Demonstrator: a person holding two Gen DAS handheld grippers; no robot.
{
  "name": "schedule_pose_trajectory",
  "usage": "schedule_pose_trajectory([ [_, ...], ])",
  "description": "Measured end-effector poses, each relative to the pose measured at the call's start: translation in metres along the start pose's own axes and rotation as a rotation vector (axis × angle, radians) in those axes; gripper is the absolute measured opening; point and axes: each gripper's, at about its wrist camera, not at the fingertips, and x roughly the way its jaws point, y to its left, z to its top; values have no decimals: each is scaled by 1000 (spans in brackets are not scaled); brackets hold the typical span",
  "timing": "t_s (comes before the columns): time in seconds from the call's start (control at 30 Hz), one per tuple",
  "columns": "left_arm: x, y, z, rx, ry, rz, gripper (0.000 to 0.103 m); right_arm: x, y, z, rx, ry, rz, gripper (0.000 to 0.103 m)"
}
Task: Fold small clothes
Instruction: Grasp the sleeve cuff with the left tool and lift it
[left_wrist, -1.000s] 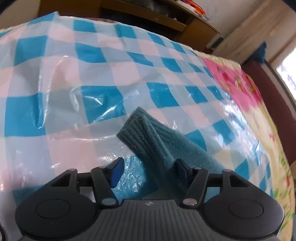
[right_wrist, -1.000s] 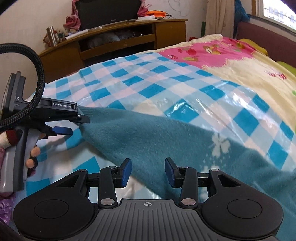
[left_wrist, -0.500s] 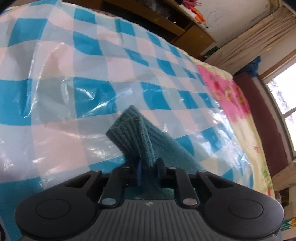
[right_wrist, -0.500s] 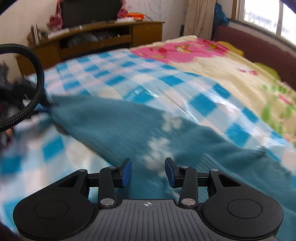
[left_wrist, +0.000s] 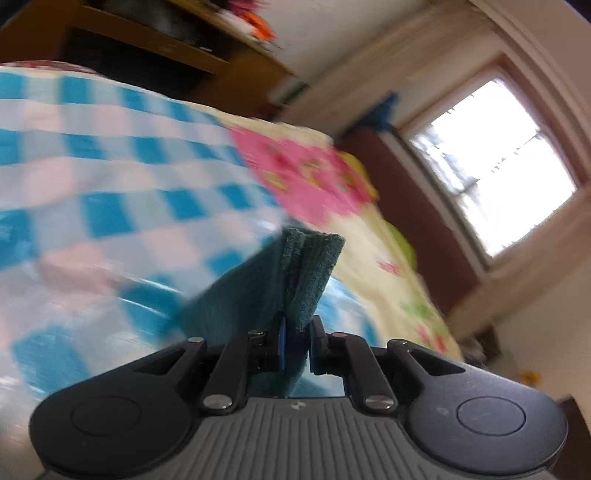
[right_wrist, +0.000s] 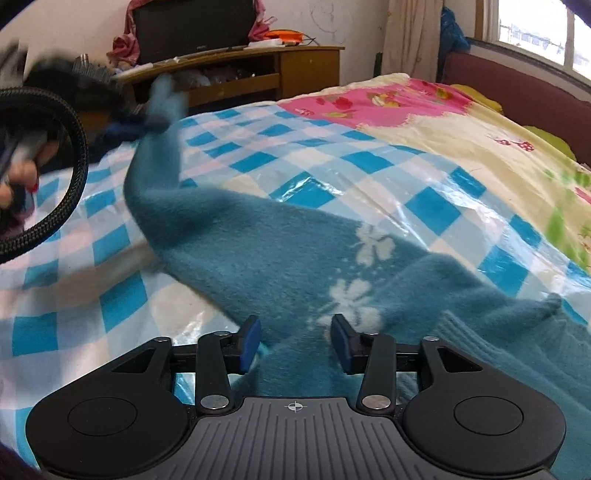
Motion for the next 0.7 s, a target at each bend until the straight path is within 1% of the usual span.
schedule_pose_trajectory([
  [0.07,5,-24,-7,37,35,-65,16,-6,-1,-4,12,-23,5,45],
  [0.17,13,-69,-25,109,97,-160,16,-21,-16,-13,94,-50,22,45],
  [0.23,19,-94,-39,151,141,-212,16,-36,-38,-18,188,-79,22,45],
  [0.3,30,-124,-61,189,206,-271,16,-54,-64,-27,286,-117,21,45],
  [0.37,45,-148,-84,208,265,-314,16,-72,-89,-39,365,-144,3,45],
  [0.5,78,-195,-142,241,389,-373,16,-111,-136,-77,485,-174,-67,45],
  [0.53,82,-209,-163,258,424,-386,16,-118,-146,-88,511,-176,-84,45],
  [0.63,98,-240,-214,306,490,-397,16,-142,-177,-125,599,-165,-129,45],
  [0.7,110,-252,-247,350,536,-392,16,-156,-193,-148,649,-155,-157,45],
])
